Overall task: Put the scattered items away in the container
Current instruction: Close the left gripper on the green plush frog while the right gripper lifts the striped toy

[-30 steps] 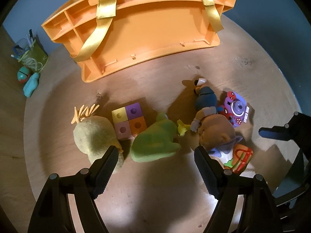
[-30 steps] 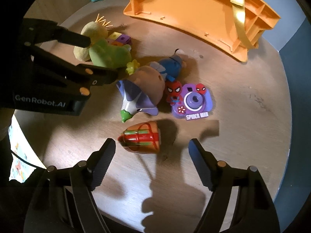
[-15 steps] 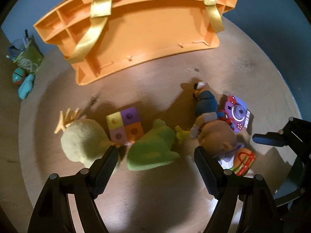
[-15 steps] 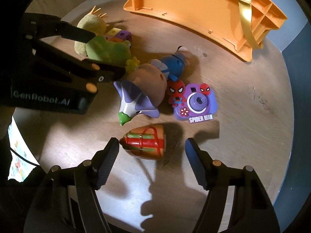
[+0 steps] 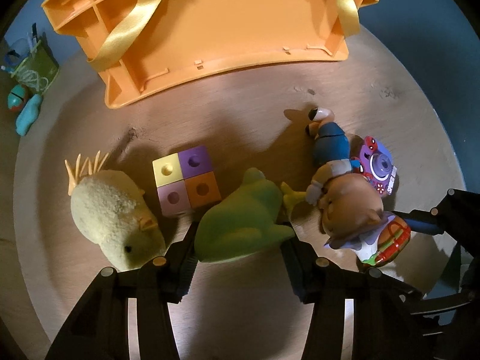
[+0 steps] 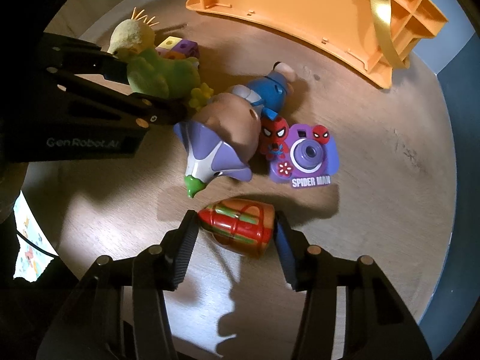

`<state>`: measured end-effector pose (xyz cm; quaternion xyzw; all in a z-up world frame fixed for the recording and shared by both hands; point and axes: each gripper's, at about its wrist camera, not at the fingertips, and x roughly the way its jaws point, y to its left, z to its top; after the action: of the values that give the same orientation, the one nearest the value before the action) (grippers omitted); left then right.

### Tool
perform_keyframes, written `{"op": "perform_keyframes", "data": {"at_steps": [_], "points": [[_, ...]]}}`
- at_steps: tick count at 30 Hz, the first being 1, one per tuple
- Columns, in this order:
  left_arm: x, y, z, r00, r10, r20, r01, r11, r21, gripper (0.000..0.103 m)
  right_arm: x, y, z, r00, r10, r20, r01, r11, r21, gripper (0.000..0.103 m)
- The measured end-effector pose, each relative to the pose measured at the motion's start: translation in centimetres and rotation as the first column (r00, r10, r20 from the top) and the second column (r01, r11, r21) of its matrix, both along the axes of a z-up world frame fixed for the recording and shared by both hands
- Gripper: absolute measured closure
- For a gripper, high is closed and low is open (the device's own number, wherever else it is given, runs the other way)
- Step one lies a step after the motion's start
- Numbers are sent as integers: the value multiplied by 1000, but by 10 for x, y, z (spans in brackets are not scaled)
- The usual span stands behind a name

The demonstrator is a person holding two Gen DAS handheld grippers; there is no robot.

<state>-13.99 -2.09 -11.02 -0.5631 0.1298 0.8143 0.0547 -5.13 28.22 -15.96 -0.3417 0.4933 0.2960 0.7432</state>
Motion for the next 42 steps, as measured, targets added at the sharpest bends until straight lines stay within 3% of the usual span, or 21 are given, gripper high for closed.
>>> {"op": "perform_keyframes", "data": {"at_steps": [22, 25, 31, 34, 42], "points": [[13, 1, 26, 997, -22, -74, 21, 1000, -13, 58, -8, -10, 25, 996, -27, 81, 27, 1000, 6, 56], [12, 21, 29, 996, -26, -81, 24, 1000, -16, 58, -15, -5, 28, 995, -26, 92, 25, 1000, 10, 56], [17, 19, 44, 995, -32, -97, 29, 999, -23, 58, -13, -2, 36, 994, -31, 109, 29, 999, 21, 56], [20, 18, 49, 994, -34, -106, 31, 999, -27, 58, 0, 8, 22, 992, -31, 120, 29, 999, 22, 56], [25, 20, 58, 990, -46, -132, 42, 998, -39, 58, -14, -13, 49, 988, -23, 153, 19, 999, 30, 56]]}}
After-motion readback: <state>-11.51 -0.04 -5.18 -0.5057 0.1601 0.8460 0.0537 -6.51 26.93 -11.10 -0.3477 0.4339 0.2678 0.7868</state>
